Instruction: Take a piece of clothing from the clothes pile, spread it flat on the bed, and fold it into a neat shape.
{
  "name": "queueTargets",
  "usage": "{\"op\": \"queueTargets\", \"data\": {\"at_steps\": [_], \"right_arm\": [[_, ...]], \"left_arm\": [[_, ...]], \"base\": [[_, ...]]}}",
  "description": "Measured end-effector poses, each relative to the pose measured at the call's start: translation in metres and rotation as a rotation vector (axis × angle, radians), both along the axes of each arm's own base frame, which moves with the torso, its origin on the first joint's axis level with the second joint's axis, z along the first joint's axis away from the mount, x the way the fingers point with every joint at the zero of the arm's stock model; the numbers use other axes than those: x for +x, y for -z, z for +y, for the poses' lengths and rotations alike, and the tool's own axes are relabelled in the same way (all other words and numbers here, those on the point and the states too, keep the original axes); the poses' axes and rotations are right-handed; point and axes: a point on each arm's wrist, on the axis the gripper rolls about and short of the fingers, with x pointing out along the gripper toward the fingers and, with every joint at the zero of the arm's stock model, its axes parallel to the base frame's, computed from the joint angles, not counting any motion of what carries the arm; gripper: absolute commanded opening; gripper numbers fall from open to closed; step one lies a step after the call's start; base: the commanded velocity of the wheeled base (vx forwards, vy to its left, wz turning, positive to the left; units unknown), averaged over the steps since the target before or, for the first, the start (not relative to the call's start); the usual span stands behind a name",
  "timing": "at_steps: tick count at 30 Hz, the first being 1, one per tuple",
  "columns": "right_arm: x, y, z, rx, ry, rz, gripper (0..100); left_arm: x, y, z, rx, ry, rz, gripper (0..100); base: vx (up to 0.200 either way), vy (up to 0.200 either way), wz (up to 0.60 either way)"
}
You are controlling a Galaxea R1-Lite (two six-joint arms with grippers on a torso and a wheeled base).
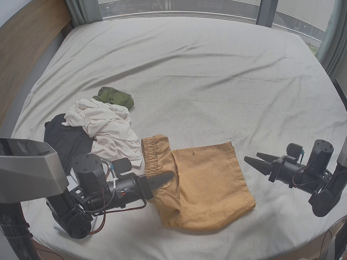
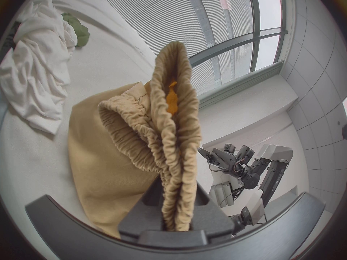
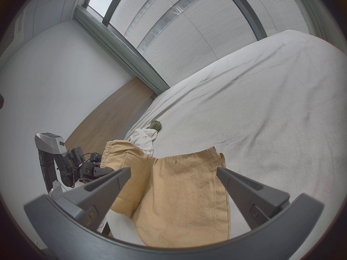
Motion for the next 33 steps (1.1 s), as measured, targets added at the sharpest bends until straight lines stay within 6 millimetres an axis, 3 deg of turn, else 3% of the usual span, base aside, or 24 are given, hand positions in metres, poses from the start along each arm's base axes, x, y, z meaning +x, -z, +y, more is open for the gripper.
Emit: {"op": "queueTargets", "data": {"at_steps": [12,33], "right_arm": [[0.0,-0.001,0.0,0.0,0.0,-0.002,100],[0.001,-0.007,-0.005,0.01,0.018,-0.026,100]], "left_arm": [[0.006,0.012,-0.028,-0.014,0.061,0.014,0],[0.02,0.003,-0.074,-0.079,0.132,0.052,0]], "base": [[0.0,0.0,0.0],[0.0,0.0,0.0]]}}
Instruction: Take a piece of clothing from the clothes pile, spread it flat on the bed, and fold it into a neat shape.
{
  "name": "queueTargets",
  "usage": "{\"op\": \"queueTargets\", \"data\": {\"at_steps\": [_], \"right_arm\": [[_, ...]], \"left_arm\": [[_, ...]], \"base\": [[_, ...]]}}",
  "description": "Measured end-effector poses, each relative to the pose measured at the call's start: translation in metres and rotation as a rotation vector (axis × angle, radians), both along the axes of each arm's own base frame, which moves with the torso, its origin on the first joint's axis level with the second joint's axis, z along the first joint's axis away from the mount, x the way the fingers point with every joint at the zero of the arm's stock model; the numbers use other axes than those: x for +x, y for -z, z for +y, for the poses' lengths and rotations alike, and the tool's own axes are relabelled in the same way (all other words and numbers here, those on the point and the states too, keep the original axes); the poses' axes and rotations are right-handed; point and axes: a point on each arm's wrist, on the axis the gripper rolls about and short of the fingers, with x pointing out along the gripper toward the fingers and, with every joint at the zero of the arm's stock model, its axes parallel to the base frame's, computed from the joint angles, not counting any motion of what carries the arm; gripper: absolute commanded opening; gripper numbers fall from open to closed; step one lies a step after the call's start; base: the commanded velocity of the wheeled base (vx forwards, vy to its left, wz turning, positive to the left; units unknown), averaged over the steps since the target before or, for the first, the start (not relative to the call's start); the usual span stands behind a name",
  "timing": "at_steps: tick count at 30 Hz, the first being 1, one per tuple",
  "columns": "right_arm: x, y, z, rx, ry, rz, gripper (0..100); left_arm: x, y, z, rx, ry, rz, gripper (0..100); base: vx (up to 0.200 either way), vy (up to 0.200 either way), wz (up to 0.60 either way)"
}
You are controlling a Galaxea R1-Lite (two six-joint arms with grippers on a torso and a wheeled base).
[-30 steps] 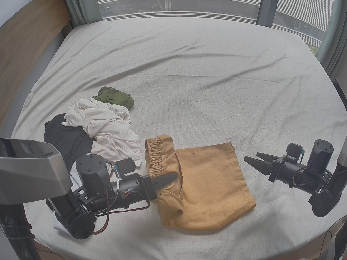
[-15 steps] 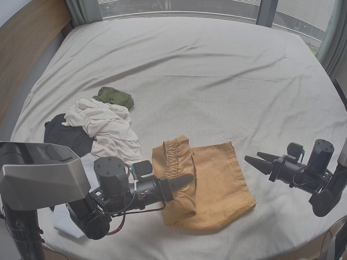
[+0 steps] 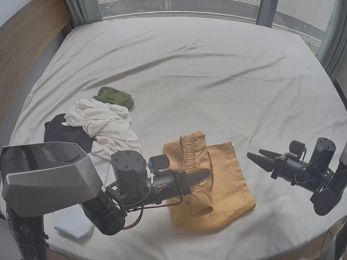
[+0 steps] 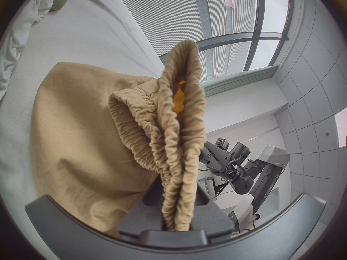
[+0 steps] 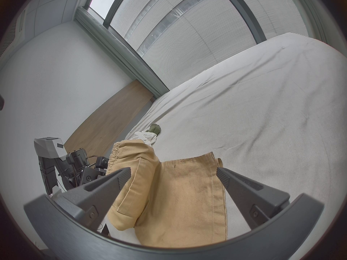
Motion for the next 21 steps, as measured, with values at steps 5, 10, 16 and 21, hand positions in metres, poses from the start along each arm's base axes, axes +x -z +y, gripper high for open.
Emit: {"op": "queueTargets", "data": {"at_steps": [5,10,16,21], "right_arm": [[0.0,-0.002,-0.001,0.001,0.003,-0.007,100],[0.0,-0.003,-0.001,0.002,0.004,-0.01,100],[-0.001,-0.004,-0.002,0.003,0.005,-0.016,100],[-0.001,-0.005,-0.001,0.003,0.004,-0.018,100]], "left_arm": [[0.0,0.002,-0.013,0.011,0.026,0.015,0],[-0.001,0.002,-0.026,0.02,0.05,0.025,0],[0.0,0.005,-0.035,0.029,0.065,0.034,0],[-0.001,0.01,-0.04,0.034,0.076,0.04,0]], "base": [[0.0,0.0,0.0],[0.0,0.0,0.0],[0.0,0.0,0.0],[0.0,0.0,0.0]]}}
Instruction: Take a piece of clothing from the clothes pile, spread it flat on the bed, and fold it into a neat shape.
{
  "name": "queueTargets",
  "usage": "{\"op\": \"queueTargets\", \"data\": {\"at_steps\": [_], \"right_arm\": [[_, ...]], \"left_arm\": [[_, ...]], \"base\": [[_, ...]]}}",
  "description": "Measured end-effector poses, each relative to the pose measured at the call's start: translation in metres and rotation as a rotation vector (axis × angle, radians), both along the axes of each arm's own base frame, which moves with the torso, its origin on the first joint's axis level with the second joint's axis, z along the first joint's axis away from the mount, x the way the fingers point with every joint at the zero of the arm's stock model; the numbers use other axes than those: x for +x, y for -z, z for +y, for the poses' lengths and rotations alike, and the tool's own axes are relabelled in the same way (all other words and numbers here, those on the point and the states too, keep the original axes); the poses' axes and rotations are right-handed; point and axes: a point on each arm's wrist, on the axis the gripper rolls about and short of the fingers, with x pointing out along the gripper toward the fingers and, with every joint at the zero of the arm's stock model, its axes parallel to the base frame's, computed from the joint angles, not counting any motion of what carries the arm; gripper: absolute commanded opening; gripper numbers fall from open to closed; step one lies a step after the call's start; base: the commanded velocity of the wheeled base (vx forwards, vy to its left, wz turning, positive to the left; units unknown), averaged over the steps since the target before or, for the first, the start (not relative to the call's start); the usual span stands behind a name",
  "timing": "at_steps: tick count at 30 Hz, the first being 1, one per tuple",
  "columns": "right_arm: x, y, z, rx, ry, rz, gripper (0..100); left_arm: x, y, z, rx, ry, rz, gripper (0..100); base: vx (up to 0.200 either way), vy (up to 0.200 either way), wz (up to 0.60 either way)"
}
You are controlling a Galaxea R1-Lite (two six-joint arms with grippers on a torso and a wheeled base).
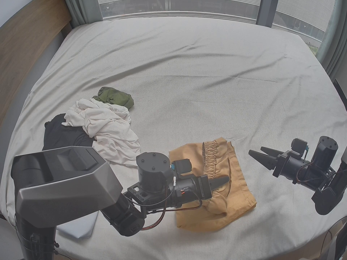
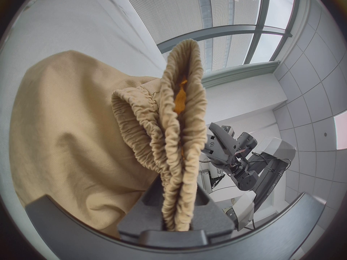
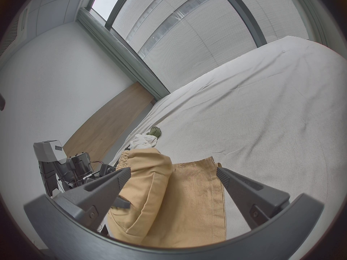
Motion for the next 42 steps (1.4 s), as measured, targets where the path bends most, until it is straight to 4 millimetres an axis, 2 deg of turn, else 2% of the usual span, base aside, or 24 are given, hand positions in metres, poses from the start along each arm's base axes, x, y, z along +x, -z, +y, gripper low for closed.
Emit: {"op": "queueTargets", "data": {"at_steps": [9,10,29,36,42], "right_arm": [[0.0,0.0,0.0,0.0,0.0,-0.002,100],[0.0,0.0,0.0,0.0,0.0,-0.003,100],[0.0,-0.001,0.0,-0.001,0.001,-0.004,100],[0.0,0.0,0.0,-0.001,0.001,-0.001,100],[-0.001,0.0,0.0,-0.003,0.002,0.002,100]], "left_arm": [[0.001,0.005,-0.002,0.008,0.003,0.006,0],[0.001,0.006,-0.002,0.008,0.003,0.005,100],[0.005,0.009,-0.002,0.016,-0.043,-0.004,100],[0.001,0.003,0.016,0.039,-0.094,-0.016,100],[-0.006,-0.013,0.045,0.061,-0.137,-0.06,100]], "base": [[0.0,0.0,0.0],[0.0,0.0,0.0],[0.0,0.0,0.0],[0.0,0.0,0.0],[0.0,0.0,0.0]]}}
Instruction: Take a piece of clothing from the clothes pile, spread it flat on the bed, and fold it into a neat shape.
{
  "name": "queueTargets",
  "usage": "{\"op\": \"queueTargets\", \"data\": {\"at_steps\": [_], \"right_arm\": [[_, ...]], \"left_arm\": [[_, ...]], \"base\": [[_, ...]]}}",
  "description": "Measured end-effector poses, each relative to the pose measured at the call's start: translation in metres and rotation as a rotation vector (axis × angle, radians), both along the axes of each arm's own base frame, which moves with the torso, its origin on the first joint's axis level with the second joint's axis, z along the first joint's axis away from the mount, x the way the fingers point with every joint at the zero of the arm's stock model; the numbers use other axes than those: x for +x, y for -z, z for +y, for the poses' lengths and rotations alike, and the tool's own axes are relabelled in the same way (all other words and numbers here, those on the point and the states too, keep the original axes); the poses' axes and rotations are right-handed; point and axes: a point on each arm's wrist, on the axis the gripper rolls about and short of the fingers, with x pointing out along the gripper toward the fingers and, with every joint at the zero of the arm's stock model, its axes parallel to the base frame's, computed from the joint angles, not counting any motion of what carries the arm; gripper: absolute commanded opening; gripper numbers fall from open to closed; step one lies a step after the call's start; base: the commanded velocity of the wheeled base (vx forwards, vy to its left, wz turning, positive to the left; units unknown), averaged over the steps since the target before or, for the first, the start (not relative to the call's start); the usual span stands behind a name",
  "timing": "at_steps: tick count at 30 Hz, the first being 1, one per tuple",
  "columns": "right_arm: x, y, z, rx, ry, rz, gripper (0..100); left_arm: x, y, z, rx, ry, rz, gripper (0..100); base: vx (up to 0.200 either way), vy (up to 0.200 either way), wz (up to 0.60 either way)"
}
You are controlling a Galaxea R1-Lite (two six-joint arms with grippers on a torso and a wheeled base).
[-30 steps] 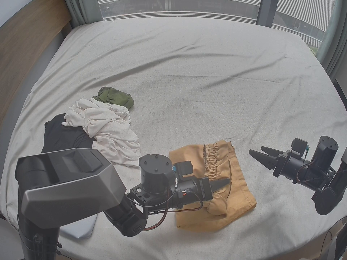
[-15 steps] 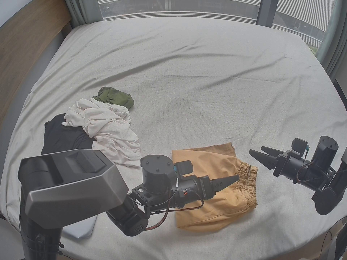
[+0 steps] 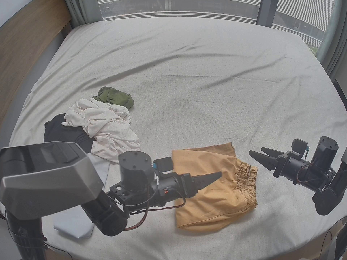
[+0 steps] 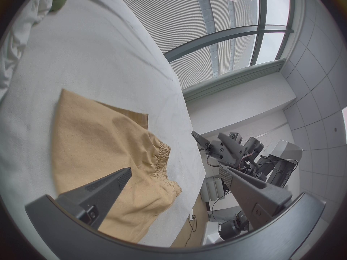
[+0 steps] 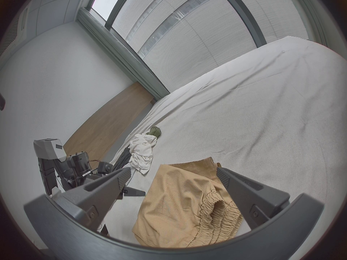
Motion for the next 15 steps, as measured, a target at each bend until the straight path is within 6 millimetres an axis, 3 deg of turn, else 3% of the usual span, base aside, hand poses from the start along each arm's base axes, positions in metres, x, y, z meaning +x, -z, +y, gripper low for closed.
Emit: {"op": "queueTargets", "data": {"at_steps": [15], "right_arm": [[-0.002,-0.003,0.0,0.004,-0.001,-0.008,100]], "left_arm": [[-0.009,-0.058,0.087,-0.093,-0.168,-0.204,100]], "base": [[0.0,0.0,0.0]]}}
